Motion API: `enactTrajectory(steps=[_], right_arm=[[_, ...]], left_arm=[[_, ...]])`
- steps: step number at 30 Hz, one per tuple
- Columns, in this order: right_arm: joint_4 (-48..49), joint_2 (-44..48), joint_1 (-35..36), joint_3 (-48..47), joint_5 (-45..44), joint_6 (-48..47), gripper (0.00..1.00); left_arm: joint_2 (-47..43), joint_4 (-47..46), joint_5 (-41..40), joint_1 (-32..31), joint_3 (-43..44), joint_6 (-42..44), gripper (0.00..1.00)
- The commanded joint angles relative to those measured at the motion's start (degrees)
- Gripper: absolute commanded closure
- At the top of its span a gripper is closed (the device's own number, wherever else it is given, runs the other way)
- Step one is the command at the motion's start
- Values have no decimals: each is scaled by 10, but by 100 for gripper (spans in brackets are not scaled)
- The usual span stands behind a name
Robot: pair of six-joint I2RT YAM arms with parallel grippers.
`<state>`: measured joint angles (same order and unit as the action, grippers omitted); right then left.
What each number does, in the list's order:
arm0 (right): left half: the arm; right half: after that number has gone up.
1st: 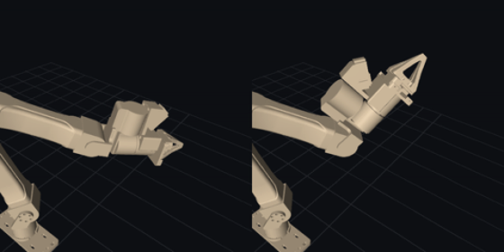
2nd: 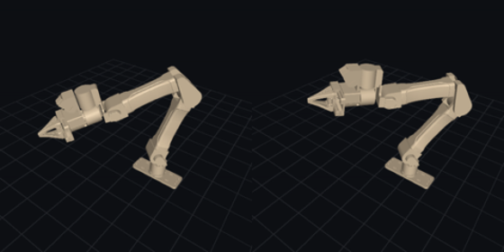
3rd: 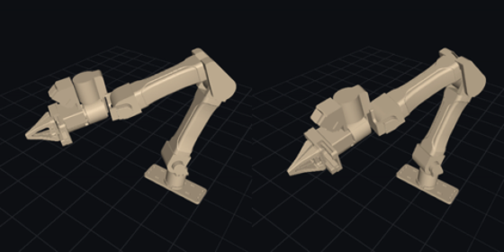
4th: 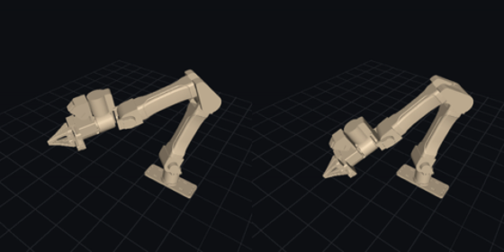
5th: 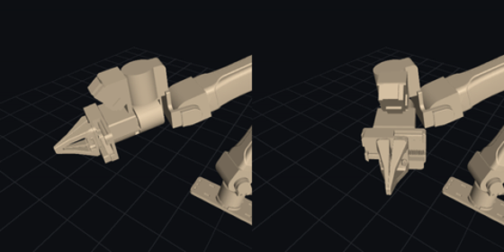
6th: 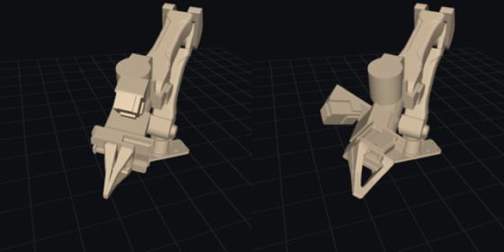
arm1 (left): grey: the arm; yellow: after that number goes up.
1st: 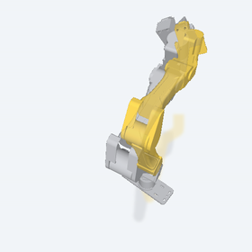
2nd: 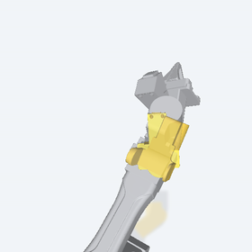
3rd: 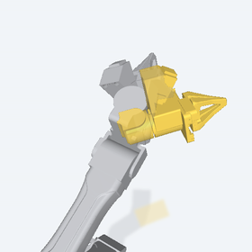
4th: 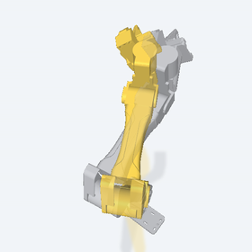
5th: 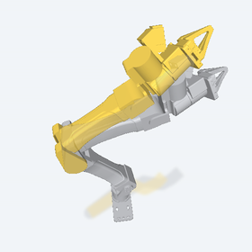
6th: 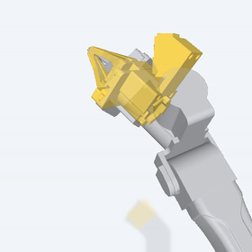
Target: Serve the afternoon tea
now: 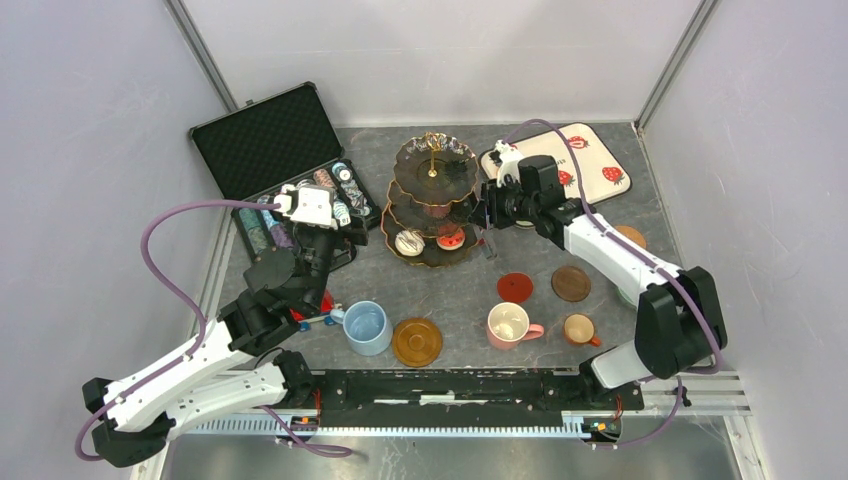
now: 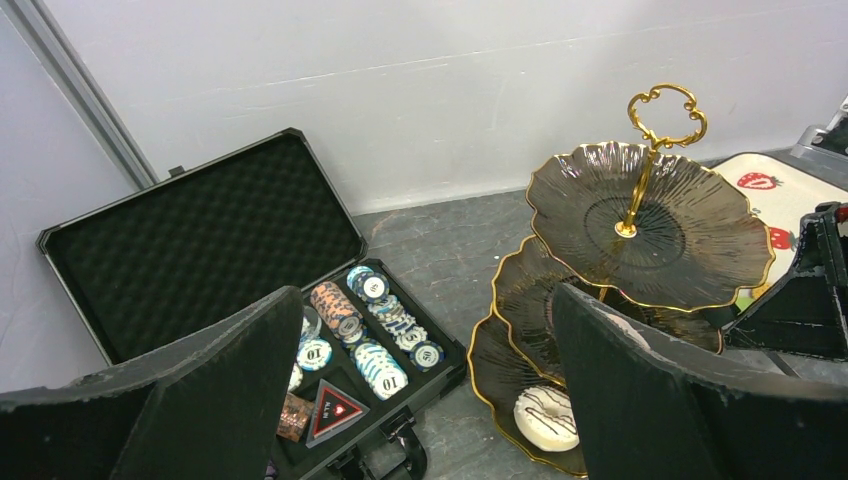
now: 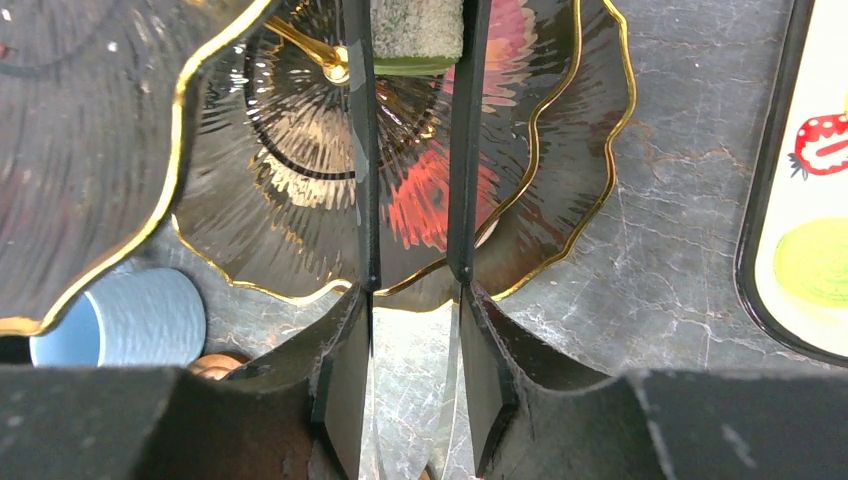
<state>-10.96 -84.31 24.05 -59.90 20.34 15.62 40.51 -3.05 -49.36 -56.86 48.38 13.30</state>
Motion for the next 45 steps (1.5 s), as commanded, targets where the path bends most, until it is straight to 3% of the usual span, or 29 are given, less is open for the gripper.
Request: enactTrajectory(steps=[1,21,28,33,36,40,45], right_arm=[[6,-6,6,-34,-25,-11,60],[-4,38,5,-22,-50,-5,54],[-9,70,-42,4,-25,0,56],[-26,102,-124,33,-16,-31,56],[-66,95,-173,26,-58,-74,56],[-130,50,-177,-9,-158,-125,53],[-123,1,-180,-17,-162,-126,51]], left_arm=[[-2,-12,1,3,18,-16,0],[-1,-13,0,3,18,-16,0],[-2,-12,1,3,18,-16,0],[-2,-12,0,3,18,-16,0],[-3,-12,1,3,19,-17,0],[-6,-12,0,3,19,-18,0],[-5,-12,0,3,19,-17,0]])
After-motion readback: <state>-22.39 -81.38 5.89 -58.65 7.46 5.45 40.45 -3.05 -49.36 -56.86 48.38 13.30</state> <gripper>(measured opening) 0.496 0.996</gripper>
